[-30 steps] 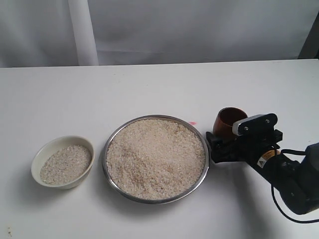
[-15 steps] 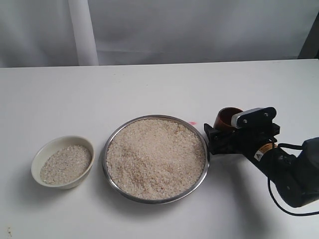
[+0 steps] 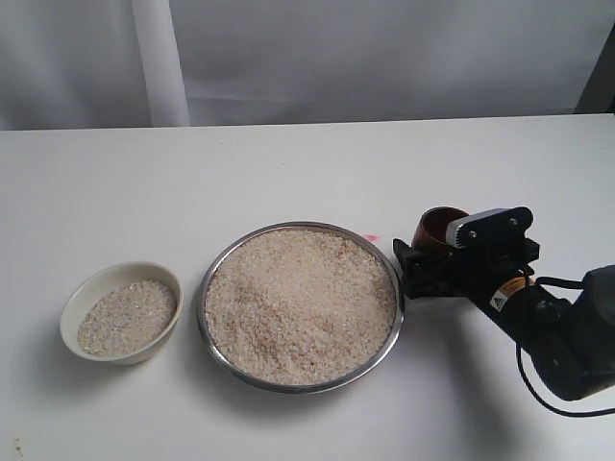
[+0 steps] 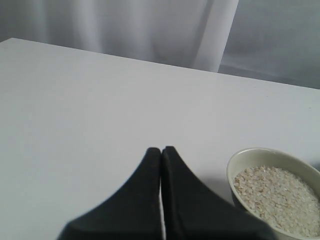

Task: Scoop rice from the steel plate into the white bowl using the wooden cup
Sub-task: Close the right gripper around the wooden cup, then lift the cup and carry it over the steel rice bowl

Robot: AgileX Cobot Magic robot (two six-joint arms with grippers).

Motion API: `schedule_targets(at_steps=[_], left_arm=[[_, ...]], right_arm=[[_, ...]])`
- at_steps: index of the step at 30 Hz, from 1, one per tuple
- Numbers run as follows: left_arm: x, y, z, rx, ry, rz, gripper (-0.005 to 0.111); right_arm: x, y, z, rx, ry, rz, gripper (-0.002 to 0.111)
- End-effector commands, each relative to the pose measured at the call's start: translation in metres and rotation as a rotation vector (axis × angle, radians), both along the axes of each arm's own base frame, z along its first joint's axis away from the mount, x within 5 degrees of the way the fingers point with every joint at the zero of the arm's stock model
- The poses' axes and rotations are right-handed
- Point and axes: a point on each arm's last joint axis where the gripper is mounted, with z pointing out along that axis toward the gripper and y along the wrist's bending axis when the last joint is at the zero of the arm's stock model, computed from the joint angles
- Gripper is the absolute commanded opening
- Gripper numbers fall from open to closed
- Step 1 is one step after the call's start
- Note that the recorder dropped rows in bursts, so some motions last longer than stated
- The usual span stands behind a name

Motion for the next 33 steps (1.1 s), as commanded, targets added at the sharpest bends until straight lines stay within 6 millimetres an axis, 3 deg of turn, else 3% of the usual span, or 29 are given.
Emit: schedule_targets(at_steps=[1,4,10,16,22,26,28,30,33], left_arm=[[0.0,-0.001,0.002,-0.006,-0.013,-0.006,0.0],[0.0,-0.001,0.002,-0.006,-0.013,-0.006,0.0],[0.0,-0.001,0.002,-0.006,-0.013,-0.006,0.0],[0.0,-0.001,0.002,-0.006,-0.013,-0.006,0.0],[0.0,-0.001,0.002,-0.006,-0.013,-0.006,0.0],[0.0,-0.001,0.002,-0.006,-0.013,-0.006,0.0],[0.0,-0.001,0.002,-0.006,-0.013,-0.006,0.0],[0.0,-0.001,0.002,-0.006,-0.013,-0.006,0.0],[0.0,-0.001,0.002,-0.006,-0.013,-0.006,0.0]], right_arm=[[0.0,0.001,0.001,0.007,-0.012,0.007,0.087],[0.0,0.002,0.001,0.006,-0.013,0.015,0.073],[-0.001,0.005,0.001,0.004,-0.013,0.055,0.032],[-0.001,0.006,0.001,0.004,-0.013,0.065,0.001],[-0.001,0.005,0.011,-0.066,0.033,0.079,0.0],[-0.001,0.003,0.06,-0.185,0.026,0.102,0.0],[0.0,0.001,0.093,-0.265,0.049,0.109,0.0],[0.001,0.001,0.139,-0.423,0.105,0.165,0.0],[-0.003,0.008,0.188,-0.658,0.136,0.233,0.0]])
